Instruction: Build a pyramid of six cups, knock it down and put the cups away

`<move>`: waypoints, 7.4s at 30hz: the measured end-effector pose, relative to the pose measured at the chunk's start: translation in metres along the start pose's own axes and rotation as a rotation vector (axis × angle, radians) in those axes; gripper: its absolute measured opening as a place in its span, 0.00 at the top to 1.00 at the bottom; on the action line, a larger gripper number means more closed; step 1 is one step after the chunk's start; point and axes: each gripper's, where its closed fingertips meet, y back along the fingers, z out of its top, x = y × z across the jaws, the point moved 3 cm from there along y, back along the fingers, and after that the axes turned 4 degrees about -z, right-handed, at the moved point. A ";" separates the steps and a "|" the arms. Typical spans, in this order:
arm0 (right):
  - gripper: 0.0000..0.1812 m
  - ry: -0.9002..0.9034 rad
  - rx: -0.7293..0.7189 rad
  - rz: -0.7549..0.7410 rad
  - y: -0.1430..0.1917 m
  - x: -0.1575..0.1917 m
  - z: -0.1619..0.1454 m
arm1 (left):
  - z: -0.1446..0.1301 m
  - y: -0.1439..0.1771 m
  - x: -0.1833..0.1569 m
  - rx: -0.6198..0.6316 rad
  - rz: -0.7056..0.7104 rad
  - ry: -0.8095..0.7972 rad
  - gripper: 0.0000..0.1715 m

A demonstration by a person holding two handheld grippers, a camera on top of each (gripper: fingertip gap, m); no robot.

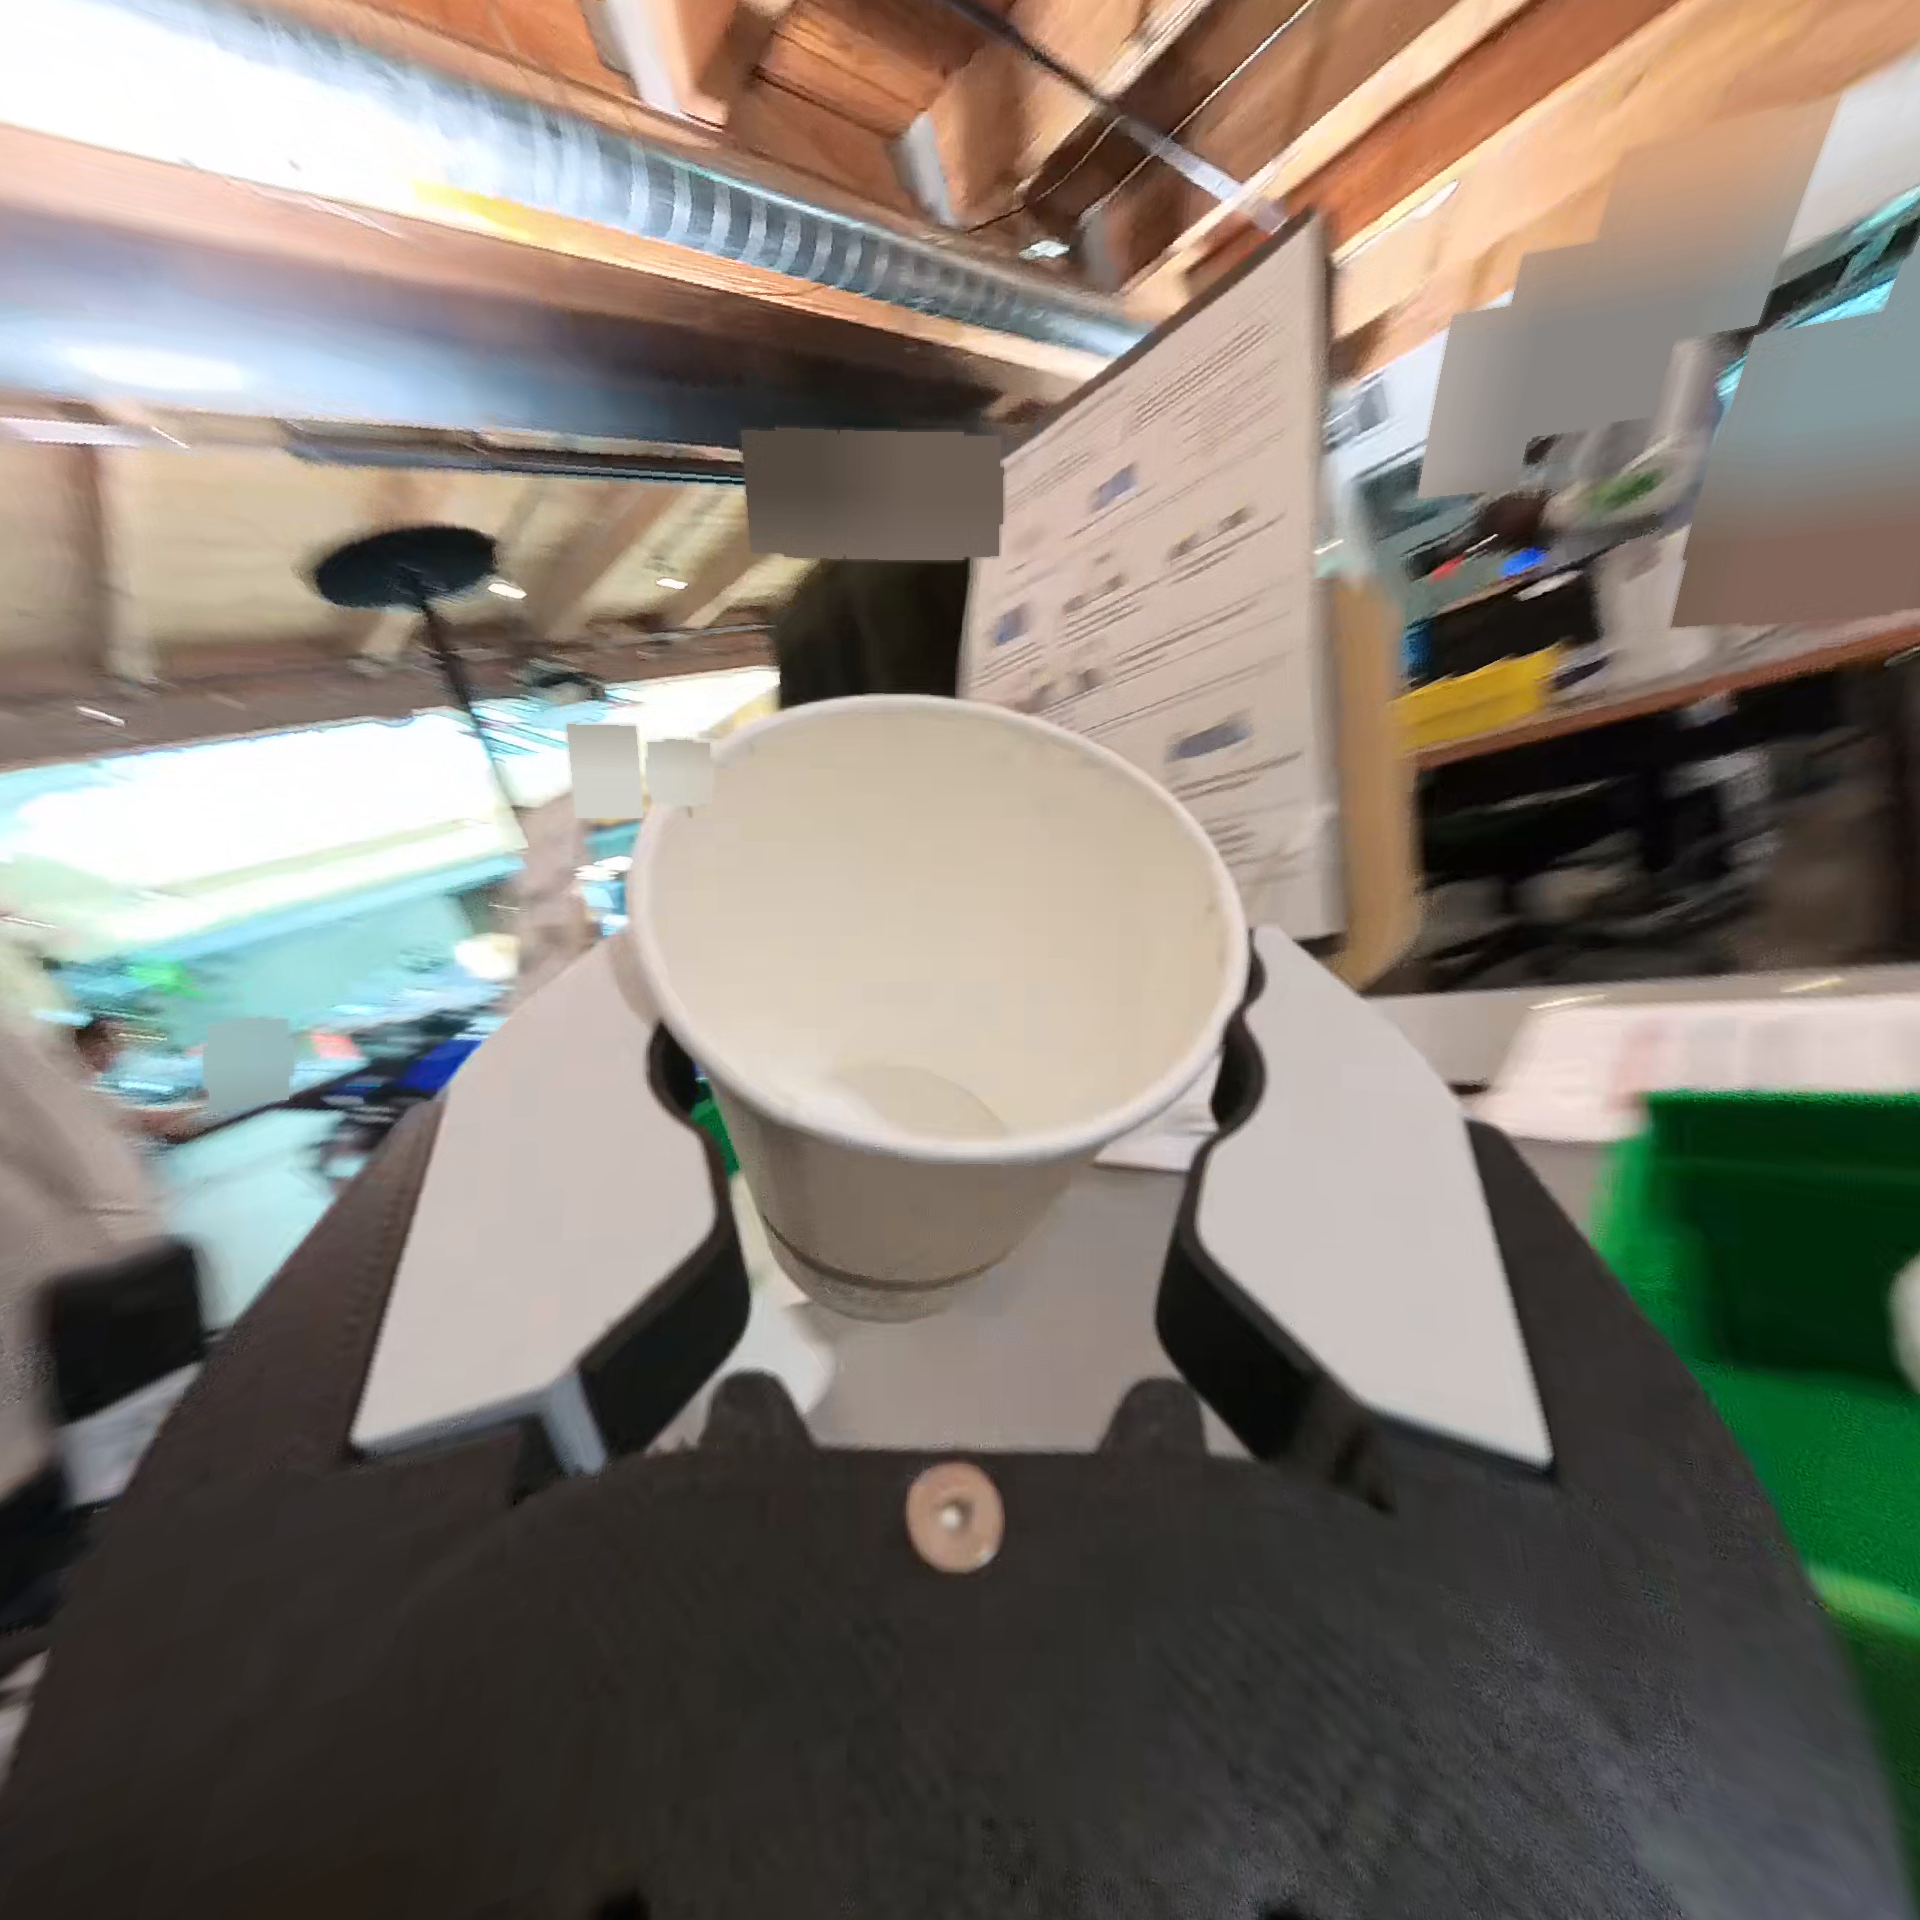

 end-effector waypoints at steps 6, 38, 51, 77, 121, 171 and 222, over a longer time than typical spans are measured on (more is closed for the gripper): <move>0.44 0.364 -0.035 -0.375 0.029 -0.105 0.057 | -0.004 0.016 0.008 0.023 0.078 0.004 0.65; 0.39 0.561 0.316 -0.633 0.009 -0.187 0.037 | -0.007 0.054 0.015 0.048 0.244 -0.027 0.65; 0.50 0.267 0.167 -0.124 -0.039 -0.037 0.040 | -0.007 0.053 0.020 0.058 0.274 -0.027 0.66; 0.47 0.108 0.606 0.077 -0.001 0.074 -0.204 | -0.006 0.074 0.173 0.309 0.834 -0.228 0.58; 0.49 -0.504 0.088 0.296 -0.006 0.080 -0.125 | 0.004 -0.008 0.016 -0.303 -0.201 0.869 0.59; 0.45 0.567 0.283 -0.610 0.014 -0.197 0.006 | -0.004 0.058 0.043 -0.292 0.029 0.775 0.61; 0.67 0.449 0.508 -0.202 0.005 0.038 -0.182 | -0.016 0.111 0.240 0.478 1.004 -0.241 0.77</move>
